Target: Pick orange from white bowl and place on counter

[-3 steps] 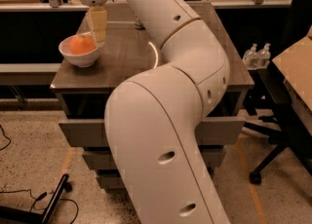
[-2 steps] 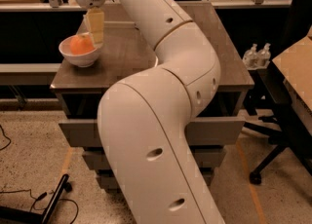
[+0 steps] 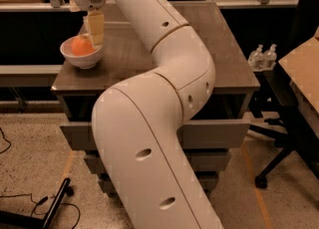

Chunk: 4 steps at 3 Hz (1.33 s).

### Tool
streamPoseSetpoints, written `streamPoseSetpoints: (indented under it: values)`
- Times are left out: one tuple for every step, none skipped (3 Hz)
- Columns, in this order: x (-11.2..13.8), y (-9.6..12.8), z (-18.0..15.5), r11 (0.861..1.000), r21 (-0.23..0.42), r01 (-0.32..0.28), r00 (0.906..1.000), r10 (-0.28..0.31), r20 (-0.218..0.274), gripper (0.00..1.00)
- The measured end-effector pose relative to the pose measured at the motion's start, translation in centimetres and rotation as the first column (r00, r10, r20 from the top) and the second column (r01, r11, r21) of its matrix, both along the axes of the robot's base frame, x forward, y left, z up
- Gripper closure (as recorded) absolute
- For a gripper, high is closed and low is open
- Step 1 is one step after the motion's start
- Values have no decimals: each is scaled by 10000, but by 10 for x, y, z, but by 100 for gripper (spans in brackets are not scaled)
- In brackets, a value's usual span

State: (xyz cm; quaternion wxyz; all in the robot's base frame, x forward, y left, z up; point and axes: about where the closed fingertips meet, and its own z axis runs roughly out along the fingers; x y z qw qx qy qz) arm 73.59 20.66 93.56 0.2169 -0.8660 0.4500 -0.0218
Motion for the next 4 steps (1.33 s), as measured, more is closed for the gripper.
streamPoseSetpoints:
  values:
    - [2,2,-3,9999,-57,-89,10000,89,17,22]
    - [3,4,-6,9998,-147,-165,9999,165,5,24]
    - [3,6,-9,9994,-225,-256,9997,256,-7,29]
    - [3,8,-15,9989,-325,-350,9994,348,-69,33]
